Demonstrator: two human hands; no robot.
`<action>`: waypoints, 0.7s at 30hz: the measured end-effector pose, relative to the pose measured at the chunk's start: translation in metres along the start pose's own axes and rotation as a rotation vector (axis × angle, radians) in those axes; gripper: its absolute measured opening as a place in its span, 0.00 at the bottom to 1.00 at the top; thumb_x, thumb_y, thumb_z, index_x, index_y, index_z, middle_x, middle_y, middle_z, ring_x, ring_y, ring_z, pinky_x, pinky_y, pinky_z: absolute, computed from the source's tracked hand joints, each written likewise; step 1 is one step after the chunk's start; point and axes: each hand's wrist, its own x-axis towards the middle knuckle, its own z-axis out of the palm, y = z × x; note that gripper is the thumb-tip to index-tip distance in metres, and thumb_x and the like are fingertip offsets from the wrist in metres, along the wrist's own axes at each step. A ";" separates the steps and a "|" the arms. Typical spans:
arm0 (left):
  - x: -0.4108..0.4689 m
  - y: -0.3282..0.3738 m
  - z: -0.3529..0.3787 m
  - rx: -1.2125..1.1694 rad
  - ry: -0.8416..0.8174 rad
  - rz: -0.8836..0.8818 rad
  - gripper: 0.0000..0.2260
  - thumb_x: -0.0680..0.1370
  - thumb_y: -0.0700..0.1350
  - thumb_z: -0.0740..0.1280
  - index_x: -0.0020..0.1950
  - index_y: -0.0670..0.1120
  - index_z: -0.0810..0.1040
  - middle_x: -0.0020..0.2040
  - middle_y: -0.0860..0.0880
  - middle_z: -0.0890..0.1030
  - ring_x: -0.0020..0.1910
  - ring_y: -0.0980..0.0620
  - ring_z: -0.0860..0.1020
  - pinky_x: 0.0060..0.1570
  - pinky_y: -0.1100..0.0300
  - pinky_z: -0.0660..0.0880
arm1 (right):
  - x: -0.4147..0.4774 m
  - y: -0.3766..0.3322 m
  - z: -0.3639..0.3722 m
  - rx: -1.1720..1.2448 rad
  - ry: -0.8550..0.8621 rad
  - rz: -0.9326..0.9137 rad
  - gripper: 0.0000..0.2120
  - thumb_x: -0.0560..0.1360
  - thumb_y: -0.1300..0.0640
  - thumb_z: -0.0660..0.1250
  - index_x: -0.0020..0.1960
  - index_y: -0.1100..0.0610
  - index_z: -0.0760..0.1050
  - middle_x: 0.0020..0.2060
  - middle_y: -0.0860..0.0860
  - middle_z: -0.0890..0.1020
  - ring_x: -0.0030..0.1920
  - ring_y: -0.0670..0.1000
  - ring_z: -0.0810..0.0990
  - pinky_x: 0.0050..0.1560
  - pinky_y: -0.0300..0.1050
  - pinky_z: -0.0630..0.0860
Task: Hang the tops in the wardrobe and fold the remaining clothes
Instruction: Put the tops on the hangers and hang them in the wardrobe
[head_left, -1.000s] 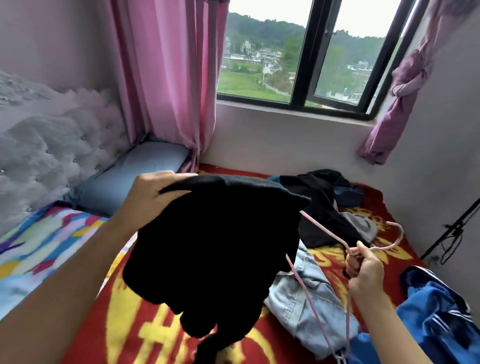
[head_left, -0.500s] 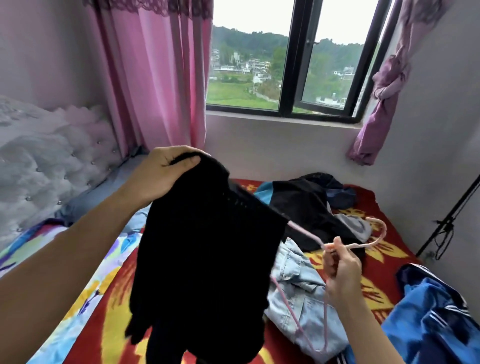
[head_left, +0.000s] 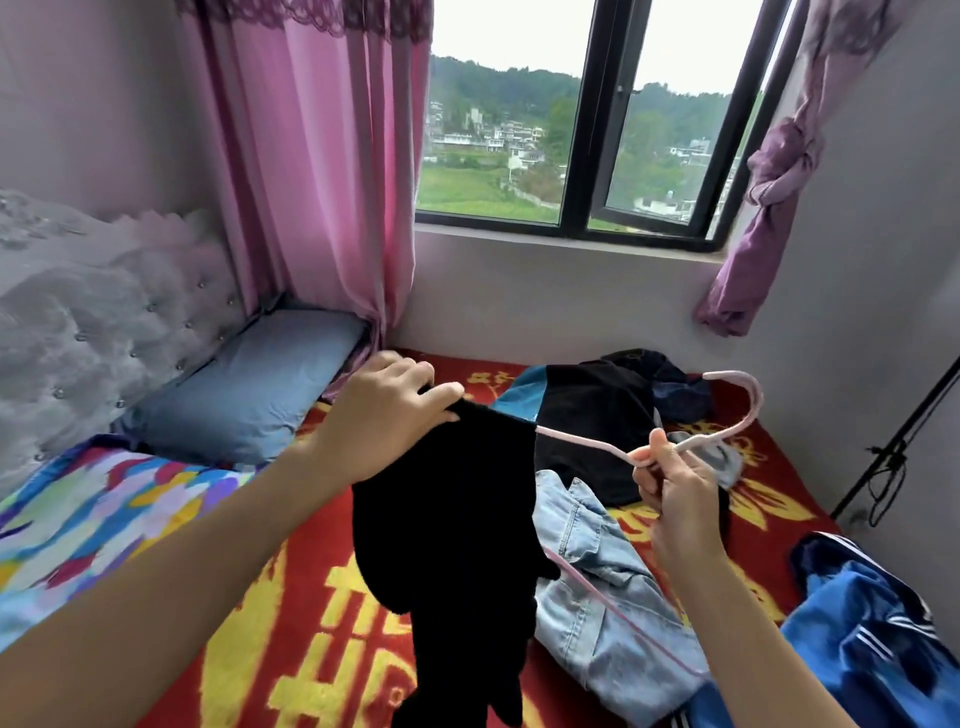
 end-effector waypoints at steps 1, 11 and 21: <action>0.001 0.002 -0.002 -0.110 -0.023 0.041 0.22 0.81 0.55 0.52 0.46 0.46 0.81 0.32 0.48 0.76 0.29 0.47 0.77 0.36 0.58 0.72 | 0.001 -0.005 -0.001 -0.025 0.012 -0.017 0.21 0.79 0.61 0.59 0.28 0.61 0.73 0.17 0.47 0.68 0.20 0.41 0.66 0.23 0.28 0.63; 0.017 0.037 -0.002 -0.476 -0.106 -0.001 0.20 0.79 0.56 0.57 0.45 0.44 0.82 0.35 0.52 0.81 0.30 0.52 0.80 0.26 0.62 0.74 | -0.018 -0.035 0.019 -0.425 0.057 -0.249 0.20 0.80 0.54 0.59 0.30 0.53 0.74 0.25 0.48 0.73 0.31 0.48 0.72 0.46 0.52 0.72; 0.015 0.049 -0.003 -0.520 -0.241 -0.162 0.20 0.74 0.57 0.58 0.50 0.46 0.83 0.40 0.51 0.83 0.38 0.48 0.82 0.35 0.52 0.78 | -0.039 -0.020 0.065 -0.671 -0.324 -0.175 0.17 0.79 0.44 0.55 0.43 0.54 0.74 0.33 0.44 0.75 0.40 0.46 0.75 0.53 0.49 0.72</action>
